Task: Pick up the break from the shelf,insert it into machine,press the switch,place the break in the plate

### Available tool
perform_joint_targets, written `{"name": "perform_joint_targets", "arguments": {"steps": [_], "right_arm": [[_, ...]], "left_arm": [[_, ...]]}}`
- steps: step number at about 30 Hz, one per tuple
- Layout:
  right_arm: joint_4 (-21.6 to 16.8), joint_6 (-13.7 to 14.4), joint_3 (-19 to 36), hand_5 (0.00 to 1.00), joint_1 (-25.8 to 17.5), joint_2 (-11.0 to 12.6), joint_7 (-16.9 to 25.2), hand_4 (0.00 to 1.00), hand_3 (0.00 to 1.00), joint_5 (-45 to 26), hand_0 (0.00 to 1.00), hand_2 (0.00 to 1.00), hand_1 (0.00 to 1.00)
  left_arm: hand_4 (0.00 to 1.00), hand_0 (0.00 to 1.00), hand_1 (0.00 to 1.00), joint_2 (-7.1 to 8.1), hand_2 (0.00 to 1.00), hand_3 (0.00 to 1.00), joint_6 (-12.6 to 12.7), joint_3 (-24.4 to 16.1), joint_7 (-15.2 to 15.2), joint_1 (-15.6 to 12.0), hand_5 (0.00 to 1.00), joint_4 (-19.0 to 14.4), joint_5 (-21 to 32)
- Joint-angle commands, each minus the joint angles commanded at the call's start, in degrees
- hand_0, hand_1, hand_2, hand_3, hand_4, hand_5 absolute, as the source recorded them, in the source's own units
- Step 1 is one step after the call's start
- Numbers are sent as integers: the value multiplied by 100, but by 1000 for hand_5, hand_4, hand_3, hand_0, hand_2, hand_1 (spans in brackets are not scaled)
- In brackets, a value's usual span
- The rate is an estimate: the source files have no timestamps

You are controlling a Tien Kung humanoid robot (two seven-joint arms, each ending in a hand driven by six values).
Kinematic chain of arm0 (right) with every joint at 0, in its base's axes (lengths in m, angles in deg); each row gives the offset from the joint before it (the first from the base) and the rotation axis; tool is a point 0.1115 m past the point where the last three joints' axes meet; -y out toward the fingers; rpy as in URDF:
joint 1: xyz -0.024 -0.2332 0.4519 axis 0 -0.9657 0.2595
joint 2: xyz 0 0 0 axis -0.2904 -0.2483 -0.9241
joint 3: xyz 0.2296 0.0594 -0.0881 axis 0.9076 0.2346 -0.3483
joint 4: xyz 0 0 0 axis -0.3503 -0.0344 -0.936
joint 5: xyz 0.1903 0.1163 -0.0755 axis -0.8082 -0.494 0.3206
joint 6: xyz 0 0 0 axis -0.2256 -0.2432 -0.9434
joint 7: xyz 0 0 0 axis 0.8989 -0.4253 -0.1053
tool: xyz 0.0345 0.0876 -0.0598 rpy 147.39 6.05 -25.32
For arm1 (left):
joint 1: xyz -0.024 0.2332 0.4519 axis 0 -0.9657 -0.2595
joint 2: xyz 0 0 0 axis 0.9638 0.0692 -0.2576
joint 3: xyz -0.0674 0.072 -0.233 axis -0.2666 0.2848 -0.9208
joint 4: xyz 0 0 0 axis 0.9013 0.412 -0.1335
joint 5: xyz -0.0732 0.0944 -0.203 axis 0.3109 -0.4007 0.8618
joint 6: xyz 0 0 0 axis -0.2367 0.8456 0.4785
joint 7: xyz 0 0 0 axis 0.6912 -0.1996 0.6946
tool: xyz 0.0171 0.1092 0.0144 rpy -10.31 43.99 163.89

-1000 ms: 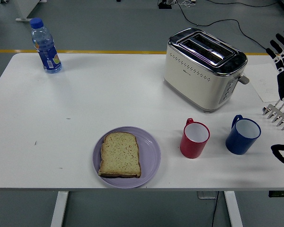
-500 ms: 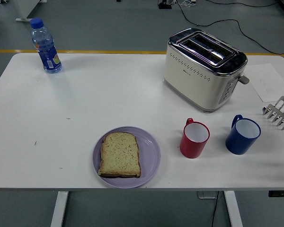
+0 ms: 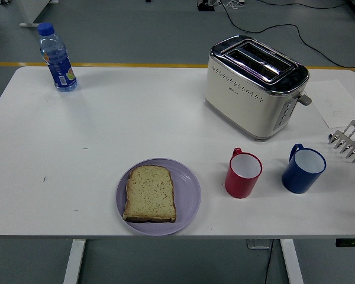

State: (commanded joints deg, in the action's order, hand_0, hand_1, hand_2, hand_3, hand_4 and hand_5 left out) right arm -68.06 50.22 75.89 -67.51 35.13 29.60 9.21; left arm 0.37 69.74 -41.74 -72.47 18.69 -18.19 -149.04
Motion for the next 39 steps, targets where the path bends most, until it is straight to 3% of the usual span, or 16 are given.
{"name": "perform_joint_targets", "arguments": {"steps": [13,18,26,39], "right_arm": [[234,-221,349,343,-359,-21,-124,505,623,-146,752,690,696],[410,-557,632,346,-527,-57,-411,499,603,-65,728,658,651],[575,-822,899,350,-651,-83,-683,496,603,-165,723,656,649],[679,-978,1035,343,-691,-147,-894,486,598,-369,721,657,651]], "left_arm": [[282,689,701,2,688,565,-10,-19,-2,5,831,0,-49],[282,689,700,-3,688,565,-15,-60,-8,-9,831,0,-110],[281,689,699,-3,687,565,-33,-113,-25,-42,833,0,-215],[280,689,700,-5,687,565,-39,-95,-19,-55,832,0,-201]]}}
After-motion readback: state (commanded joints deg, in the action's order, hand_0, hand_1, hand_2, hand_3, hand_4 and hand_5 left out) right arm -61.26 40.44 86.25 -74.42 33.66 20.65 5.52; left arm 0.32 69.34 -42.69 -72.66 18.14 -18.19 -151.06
